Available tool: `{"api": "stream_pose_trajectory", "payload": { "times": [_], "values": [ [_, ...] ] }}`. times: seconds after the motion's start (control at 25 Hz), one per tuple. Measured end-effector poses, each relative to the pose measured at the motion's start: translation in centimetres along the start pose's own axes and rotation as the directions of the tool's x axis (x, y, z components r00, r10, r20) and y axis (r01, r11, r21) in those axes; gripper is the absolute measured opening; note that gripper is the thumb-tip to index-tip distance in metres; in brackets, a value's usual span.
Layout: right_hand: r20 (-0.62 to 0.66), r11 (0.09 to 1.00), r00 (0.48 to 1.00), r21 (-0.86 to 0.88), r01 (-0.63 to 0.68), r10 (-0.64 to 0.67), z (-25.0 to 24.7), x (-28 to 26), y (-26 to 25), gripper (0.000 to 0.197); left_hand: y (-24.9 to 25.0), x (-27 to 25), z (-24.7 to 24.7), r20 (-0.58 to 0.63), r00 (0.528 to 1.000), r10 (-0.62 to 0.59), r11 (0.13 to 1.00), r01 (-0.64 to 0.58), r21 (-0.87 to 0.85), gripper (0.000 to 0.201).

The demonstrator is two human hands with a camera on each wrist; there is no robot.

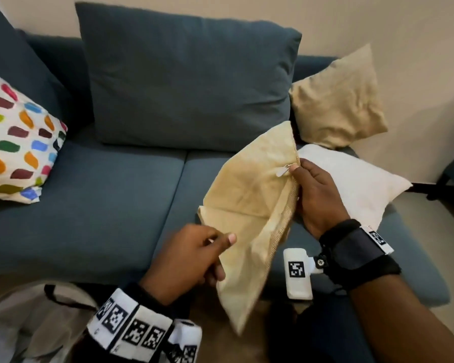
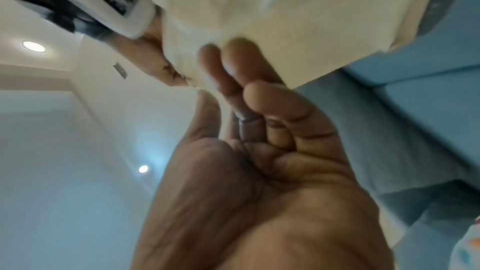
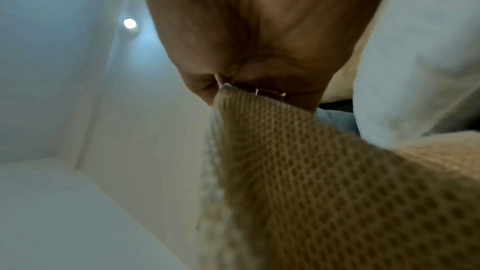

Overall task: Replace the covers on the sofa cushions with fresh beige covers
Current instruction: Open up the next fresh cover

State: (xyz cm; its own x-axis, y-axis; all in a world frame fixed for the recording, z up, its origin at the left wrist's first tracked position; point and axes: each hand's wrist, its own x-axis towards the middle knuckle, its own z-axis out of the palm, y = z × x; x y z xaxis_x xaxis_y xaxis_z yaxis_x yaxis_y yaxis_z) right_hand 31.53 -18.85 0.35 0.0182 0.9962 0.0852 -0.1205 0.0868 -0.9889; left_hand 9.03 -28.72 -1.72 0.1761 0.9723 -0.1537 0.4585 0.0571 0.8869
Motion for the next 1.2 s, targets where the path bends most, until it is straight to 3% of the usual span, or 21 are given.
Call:
{"api": "stream_pose_trajectory", "payload": {
  "times": [0.08, 0.12, 0.2, 0.28, 0.36, 0.48, 0.56, 0.64, 0.72, 0.8, 0.88, 0.96, 1.0, 1.08, 1.12, 1.2],
  "values": [
    [0.087, 0.997, 0.994, -0.042, 0.07, -0.066, 0.4, 0.5, -2.1, 0.022, 1.5, 2.0, -2.6, -0.237, 0.95, 0.205, 0.979, -0.197, 0.058, 0.035],
    [0.136, 0.993, 0.987, -0.065, 0.1, -0.09, 0.7, 0.6, -3.3, 0.021, 2.4, 3.0, -3.8, -0.319, 0.898, 0.302, 0.953, -0.274, 0.133, 0.051],
    [0.241, 0.982, 0.963, -0.119, 0.149, -0.117, 1.1, 0.5, -5.6, 0.021, 4.3, 5.3, -5.7, -0.353, 0.836, 0.419, 0.901, -0.336, 0.274, 0.092],
    [0.33, 0.974, 0.936, -0.139, 0.177, -0.123, 1.3, 0.5, -7.2, 0.02, 6.1, 7.4, -7.1, -0.294, 0.856, 0.426, 0.889, -0.336, 0.31, 0.107],
    [0.346, 0.973, 0.927, -0.12, 0.197, -0.145, 1.4, 0.4, -8.4, 0.019, 5.6, 9.2, -7.9, -0.23, 0.899, 0.373, 0.917, -0.319, 0.239, 0.085],
    [0.279, 0.975, 0.939, -0.034, 0.219, -0.202, 0.7, 0.1, -9.2, 0.021, 0.9, 10.9, -8.8, -0.141, 0.969, 0.204, 0.956, -0.166, 0.244, 0.04],
    [0.223, 0.972, 0.948, -0.008, 0.235, -0.227, -0.4, -0.4, -9.3, 0.022, -2.4, 10.5, -9.8, -0.165, 0.969, 0.183, 0.941, -0.124, 0.315, 0.047],
    [0.167, 0.975, 0.962, -0.024, 0.223, -0.216, -1.5, -0.8, -8.4, 0.022, -3.6, 9.7, -11.9, -0.263, 0.94, 0.218, 0.942, -0.132, 0.307, 0.05],
    [0.114, 0.981, 0.977, -0.051, 0.185, -0.178, -2.4, -1.1, -6.6, 0.02, -2.8, 9.5, -14.5, -0.377, 0.898, 0.225, 0.951, -0.12, 0.284, 0.028],
    [0.044, 0.987, 0.99, -0.081, 0.139, -0.136, -2.6, -0.9, -4.4, 0.019, -1.3, 10.9, -16.4, -0.477, 0.83, 0.288, 0.924, -0.111, 0.365, 0.021],
    [-0.047, 0.994, 0.994, -0.053, 0.092, -0.094, -2.5, -0.4, -2.0, 0.016, 0.3, 13.5, -16.3, -0.538, 0.78, 0.32, 0.89, -0.052, 0.454, 0.023],
    [-0.121, 0.999, 0.992, 0.015, 0.035, -0.033, -2.4, 0.1, 0.1, 0.013, 2.0, 15.6, -13.6, -0.542, 0.752, 0.376, 0.791, 0.045, 0.611, 0.024],
    [-0.14, 0.999, 0.99, 0.041, 0.016, -0.01, -2.5, 0.4, 1.0, 0.012, 2.7, 16.3, -11.6, -0.506, 0.744, 0.436, 0.746, 0.014, 0.665, 0.029],
    [-0.141, 0.998, 0.99, 0.067, -0.01, 0.019, -2.4, 0.5, 2.8, 0.011, 3.9, 15.9, -6.3, -0.397, 0.748, 0.531, 0.769, -0.23, 0.596, 0.023],
    [-0.139, 0.997, 0.99, 0.08, -0.014, 0.025, -2.4, 0.5, 3.6, 0.011, 4.0, 15.1, -3.1, -0.342, 0.784, 0.518, 0.816, -0.334, 0.471, 0.017],
    [-0.136, 0.995, 0.99, 0.103, -0.008, 0.022, -2.1, 0.3, 5.1, 0.009, 3.6, 13.1, 2.8, -0.24, 0.868, 0.435, 0.896, -0.39, 0.213, 0.016]
  ]
}}
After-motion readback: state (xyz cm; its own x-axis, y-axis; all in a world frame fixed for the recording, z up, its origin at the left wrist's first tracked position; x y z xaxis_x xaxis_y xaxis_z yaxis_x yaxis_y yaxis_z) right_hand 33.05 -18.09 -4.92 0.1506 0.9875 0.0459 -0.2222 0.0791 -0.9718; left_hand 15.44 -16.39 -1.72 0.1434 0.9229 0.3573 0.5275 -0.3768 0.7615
